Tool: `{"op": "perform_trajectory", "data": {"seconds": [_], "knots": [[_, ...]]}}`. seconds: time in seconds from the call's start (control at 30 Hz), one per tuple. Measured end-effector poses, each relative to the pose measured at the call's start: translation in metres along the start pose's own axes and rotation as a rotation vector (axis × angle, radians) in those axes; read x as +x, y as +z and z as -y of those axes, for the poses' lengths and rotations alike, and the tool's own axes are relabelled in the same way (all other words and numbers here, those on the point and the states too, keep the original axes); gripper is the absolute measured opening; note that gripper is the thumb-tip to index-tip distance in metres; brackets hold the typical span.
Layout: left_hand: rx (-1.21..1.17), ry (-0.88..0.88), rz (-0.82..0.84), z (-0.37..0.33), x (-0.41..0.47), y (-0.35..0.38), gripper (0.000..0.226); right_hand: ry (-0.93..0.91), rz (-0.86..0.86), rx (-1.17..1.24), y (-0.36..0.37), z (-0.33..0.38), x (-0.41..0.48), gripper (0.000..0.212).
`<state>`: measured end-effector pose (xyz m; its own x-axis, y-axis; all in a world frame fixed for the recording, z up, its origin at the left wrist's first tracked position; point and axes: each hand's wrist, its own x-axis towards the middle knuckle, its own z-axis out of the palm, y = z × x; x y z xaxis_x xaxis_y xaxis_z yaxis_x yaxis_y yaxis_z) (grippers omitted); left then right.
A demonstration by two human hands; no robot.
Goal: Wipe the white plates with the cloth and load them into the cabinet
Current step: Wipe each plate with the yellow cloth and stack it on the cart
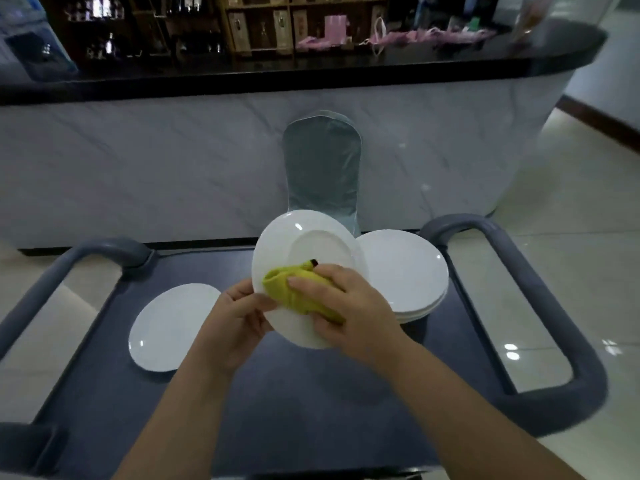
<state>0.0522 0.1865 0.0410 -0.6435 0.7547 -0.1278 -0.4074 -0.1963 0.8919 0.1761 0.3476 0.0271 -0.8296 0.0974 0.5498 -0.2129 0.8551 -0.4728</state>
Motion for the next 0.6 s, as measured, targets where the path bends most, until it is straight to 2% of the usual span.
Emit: {"op": "perform_trajectory", "data": {"seconds": [0.07,0.17,0.23,0.33,0.47,0.53,0.6], "knots": [[0.018,-0.037,0.01,-0.003,0.014,0.006,0.028,0.08,0.016,-0.012,-0.012,-0.017,-0.024,0.051],[0.098,-0.032,0.062,-0.018,0.037,0.025,0.024,0.321,-0.149,-0.098,-0.038,-0.048,-0.06,0.049],[0.195,0.03,0.091,-0.03,0.056,0.046,0.023,0.436,-0.298,-0.158,-0.059,-0.062,-0.083,0.05],[0.578,0.255,0.071,-0.029,0.088,0.086,0.027,0.587,-0.438,-0.211,-0.086,-0.072,-0.107,0.049],[1.264,0.643,0.109,0.008,0.111,0.123,0.02,0.704,-0.481,-0.261,-0.098,-0.07,-0.118,0.052],[1.446,0.745,0.175,0.026,0.115,0.123,0.024,0.726,-0.466,-0.298,-0.099,-0.067,-0.119,0.051],[1.561,0.845,0.236,0.036,0.117,0.117,0.04,0.738,-0.463,-0.316,-0.099,-0.064,-0.121,0.05]]}}
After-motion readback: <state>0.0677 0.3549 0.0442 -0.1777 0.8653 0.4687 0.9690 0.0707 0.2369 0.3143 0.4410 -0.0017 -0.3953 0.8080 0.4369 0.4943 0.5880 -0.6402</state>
